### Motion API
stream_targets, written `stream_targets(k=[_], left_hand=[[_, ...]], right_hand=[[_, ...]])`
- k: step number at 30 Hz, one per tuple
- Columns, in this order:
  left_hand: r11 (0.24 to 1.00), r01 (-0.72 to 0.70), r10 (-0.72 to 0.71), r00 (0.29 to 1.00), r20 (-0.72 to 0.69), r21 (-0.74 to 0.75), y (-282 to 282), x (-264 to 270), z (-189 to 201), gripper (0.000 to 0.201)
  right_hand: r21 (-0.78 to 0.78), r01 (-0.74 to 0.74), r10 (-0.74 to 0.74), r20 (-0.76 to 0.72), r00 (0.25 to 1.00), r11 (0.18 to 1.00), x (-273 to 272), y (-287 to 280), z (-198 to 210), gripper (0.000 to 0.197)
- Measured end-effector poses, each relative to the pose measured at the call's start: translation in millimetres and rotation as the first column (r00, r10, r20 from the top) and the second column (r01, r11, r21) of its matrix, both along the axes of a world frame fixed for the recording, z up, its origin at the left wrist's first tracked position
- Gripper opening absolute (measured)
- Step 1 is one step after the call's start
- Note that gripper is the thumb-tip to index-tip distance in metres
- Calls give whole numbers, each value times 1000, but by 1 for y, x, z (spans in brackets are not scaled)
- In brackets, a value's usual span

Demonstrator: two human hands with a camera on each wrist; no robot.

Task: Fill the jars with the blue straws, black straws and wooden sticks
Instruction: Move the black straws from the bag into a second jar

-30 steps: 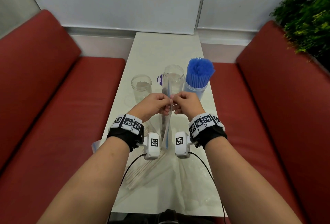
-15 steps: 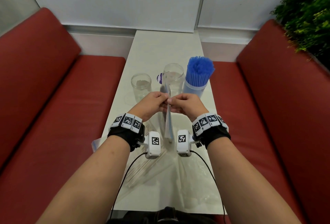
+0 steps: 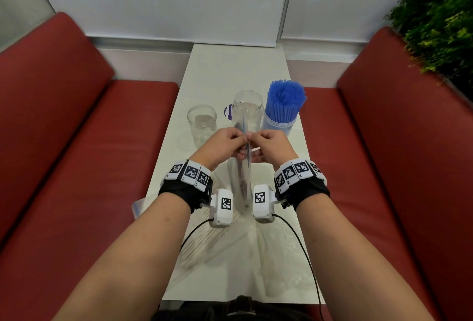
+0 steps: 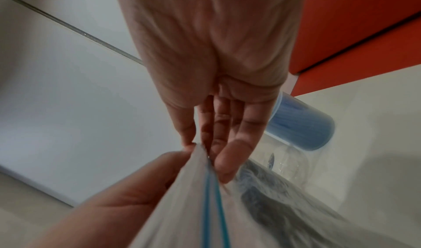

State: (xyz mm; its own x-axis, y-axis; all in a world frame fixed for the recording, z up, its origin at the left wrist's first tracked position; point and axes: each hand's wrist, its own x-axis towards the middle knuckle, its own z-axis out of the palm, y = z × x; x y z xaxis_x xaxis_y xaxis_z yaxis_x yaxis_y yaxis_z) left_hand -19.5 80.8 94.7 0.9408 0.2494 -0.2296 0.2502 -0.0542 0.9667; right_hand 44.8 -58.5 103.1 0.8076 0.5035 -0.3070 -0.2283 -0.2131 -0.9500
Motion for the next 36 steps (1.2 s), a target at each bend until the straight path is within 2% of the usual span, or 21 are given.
stream_targets(k=[4,10,16,21,24,27,28,32,34,36], left_hand=[[998,42,-42,999,1,-42,0,-6,0,13],[997,72,-72,997,-5,29,-4,-11,1,11],[997,53,-54,998,-24,-62,-3,-15,-1,11],[967,0,-14,999,-51,-255,-2,-16,1,8],[957,-23,-4,996,-90,-290,-4,-18,1,13],[980,-60,43,995,-93,-189,-6,-18,-1,40],[987,-81,71,995,-74,-142,-7,-18,-1,42],[990,-137,138,990,-13,27,-6,-15,2,18],[987,-134,136,991,-12,92,-5,-13,3,14],[986,-144,146,989,-16,78,-6,-11,3,16]], right_hand=[[-9,33,-33,11,999,999,2,-4,-2,23],[-43,38,-39,-20,999,998,2,-4,-5,20],[37,-8,12,-107,994,999,0,-5,-5,14],[141,44,-16,-194,981,989,-3,-6,-11,16],[159,64,-32,-195,980,985,-4,-5,-15,15],[131,10,3,-96,995,991,-5,-4,-17,14],[117,-10,17,-56,998,993,-5,-4,-17,16],[54,-85,81,70,994,995,-5,-3,-17,15],[43,-81,77,88,993,996,-6,-3,-19,15],[59,-55,50,78,996,997,-7,-3,-20,15]])
